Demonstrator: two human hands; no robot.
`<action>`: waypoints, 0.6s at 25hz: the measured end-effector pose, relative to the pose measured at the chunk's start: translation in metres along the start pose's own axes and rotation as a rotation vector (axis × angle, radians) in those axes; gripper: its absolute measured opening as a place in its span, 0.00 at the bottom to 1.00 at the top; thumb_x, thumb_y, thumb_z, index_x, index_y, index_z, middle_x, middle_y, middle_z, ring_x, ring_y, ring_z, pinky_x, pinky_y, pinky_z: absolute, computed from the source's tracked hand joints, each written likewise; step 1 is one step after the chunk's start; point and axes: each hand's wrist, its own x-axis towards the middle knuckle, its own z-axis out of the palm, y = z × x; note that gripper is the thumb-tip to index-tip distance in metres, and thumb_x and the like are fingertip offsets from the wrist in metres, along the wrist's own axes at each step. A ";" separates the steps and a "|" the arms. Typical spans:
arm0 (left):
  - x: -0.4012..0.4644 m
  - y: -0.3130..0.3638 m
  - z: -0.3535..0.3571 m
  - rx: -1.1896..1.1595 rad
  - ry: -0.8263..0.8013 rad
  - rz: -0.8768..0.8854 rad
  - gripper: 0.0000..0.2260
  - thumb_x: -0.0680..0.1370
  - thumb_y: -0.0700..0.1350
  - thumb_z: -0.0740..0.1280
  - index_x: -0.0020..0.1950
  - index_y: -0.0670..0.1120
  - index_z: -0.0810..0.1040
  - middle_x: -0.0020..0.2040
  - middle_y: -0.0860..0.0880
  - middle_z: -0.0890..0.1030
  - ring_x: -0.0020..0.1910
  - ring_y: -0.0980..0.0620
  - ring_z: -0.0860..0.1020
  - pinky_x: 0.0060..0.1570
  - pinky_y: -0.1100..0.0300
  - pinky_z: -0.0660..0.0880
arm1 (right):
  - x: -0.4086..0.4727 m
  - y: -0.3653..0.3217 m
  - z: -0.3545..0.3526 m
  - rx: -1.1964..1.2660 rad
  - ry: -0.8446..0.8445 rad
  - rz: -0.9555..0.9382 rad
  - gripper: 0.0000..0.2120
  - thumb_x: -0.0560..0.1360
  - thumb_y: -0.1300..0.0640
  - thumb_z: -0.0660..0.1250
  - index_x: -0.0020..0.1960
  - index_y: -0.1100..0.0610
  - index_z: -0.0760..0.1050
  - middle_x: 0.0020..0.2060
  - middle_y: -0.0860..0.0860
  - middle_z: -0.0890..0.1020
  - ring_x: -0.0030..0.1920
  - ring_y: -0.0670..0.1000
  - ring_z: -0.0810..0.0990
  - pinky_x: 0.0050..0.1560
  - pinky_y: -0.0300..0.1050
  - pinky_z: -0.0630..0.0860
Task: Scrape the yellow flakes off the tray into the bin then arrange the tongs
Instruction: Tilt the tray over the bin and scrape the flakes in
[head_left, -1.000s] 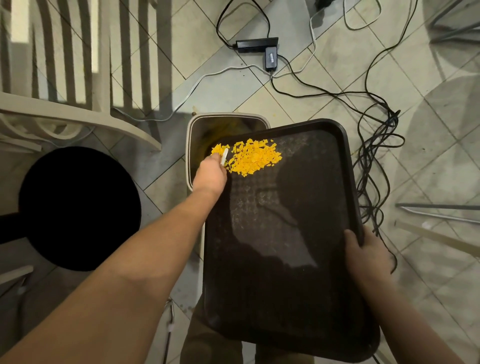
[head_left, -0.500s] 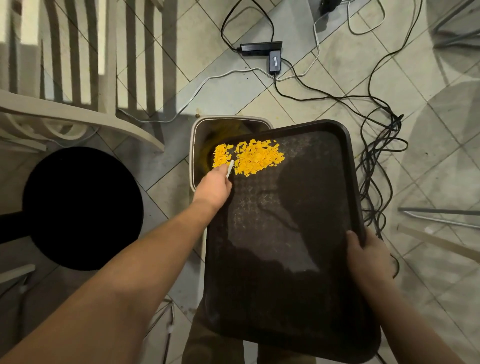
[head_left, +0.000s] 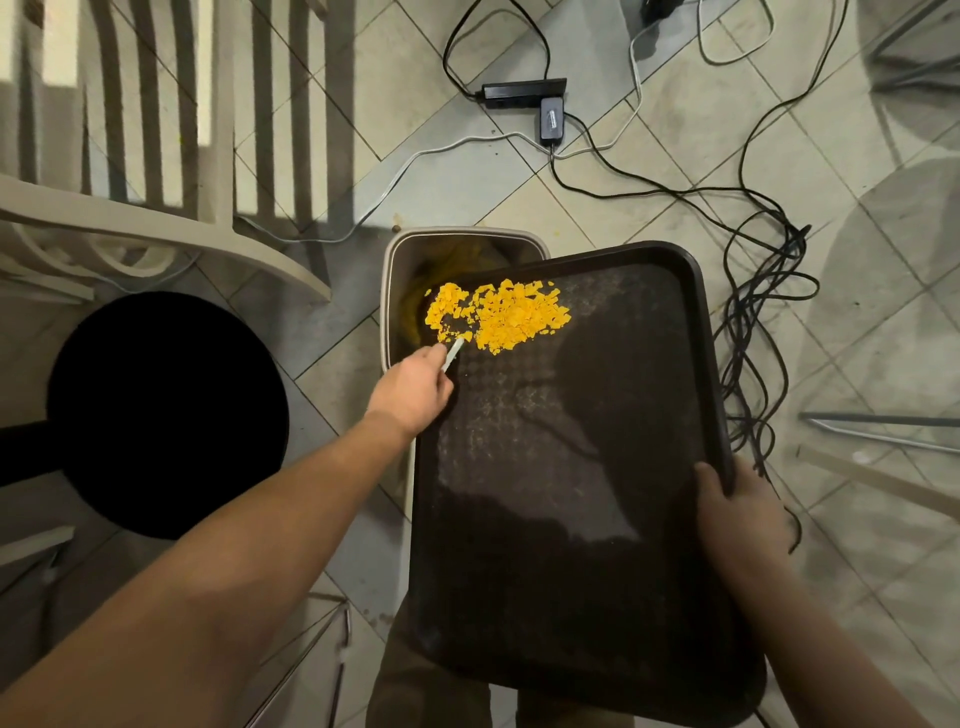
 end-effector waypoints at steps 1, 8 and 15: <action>0.004 -0.001 -0.001 -0.026 0.011 -0.043 0.02 0.77 0.40 0.59 0.44 0.43 0.67 0.45 0.41 0.75 0.44 0.39 0.76 0.39 0.52 0.71 | 0.000 0.000 0.000 -0.004 -0.003 -0.002 0.14 0.78 0.56 0.60 0.61 0.59 0.73 0.46 0.57 0.79 0.48 0.57 0.75 0.45 0.44 0.64; 0.033 0.009 -0.010 -0.045 0.126 -0.187 0.07 0.77 0.40 0.59 0.54 0.39 0.71 0.52 0.38 0.77 0.49 0.37 0.77 0.43 0.51 0.72 | 0.004 -0.001 0.004 -0.007 0.005 0.005 0.14 0.78 0.55 0.59 0.62 0.58 0.73 0.40 0.50 0.74 0.41 0.48 0.70 0.44 0.44 0.66; 0.045 0.043 -0.005 -0.217 0.105 -0.123 0.06 0.77 0.40 0.60 0.51 0.38 0.72 0.47 0.37 0.78 0.45 0.37 0.77 0.42 0.53 0.72 | 0.006 0.002 0.007 0.002 0.022 -0.003 0.13 0.78 0.56 0.60 0.60 0.57 0.74 0.37 0.47 0.75 0.37 0.45 0.69 0.42 0.44 0.66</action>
